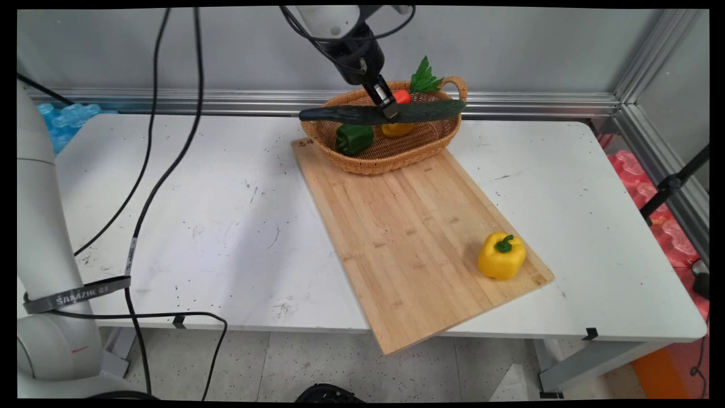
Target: Place the picked object on the cutting board
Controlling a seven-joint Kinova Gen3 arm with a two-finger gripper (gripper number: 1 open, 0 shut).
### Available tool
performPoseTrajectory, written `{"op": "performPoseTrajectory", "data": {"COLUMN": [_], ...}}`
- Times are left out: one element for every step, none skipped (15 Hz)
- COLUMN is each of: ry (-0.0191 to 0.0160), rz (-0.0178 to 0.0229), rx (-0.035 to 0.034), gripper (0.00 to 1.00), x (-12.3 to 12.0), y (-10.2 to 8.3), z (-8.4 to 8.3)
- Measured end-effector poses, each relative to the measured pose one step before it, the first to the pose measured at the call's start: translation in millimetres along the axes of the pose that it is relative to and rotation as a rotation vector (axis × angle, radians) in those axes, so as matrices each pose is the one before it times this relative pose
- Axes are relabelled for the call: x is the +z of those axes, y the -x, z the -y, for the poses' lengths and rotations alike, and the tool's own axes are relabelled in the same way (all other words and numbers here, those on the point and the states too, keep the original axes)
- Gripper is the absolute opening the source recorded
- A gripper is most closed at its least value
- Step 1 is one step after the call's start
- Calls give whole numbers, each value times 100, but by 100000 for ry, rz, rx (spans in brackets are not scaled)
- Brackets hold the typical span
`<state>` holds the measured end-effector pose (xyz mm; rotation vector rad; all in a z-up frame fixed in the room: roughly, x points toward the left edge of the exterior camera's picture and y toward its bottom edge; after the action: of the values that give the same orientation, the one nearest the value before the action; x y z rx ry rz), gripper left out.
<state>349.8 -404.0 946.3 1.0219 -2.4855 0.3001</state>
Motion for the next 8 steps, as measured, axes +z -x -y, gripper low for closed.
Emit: {"op": "performPoseTrajectory", "data": {"ry": [1181, 1170, 1042, 946, 835, 709, 551, 804], "rz": [-471, -430, -363, -339, -329, -291, -191, -280], "rx": [2317, 2165, 1726, 1641, 1480, 1428, 1197, 1784], "gripper": [0, 0, 0, 0, 0, 0, 0, 0], "x": [-681, -613, -463, -416, -375, -344, -238, -305], "y": [126, 126, 96, 78, 84, 105, 70, 93], "z": [-392, -396, -362, -340, -317, -284, -233, -338]}}
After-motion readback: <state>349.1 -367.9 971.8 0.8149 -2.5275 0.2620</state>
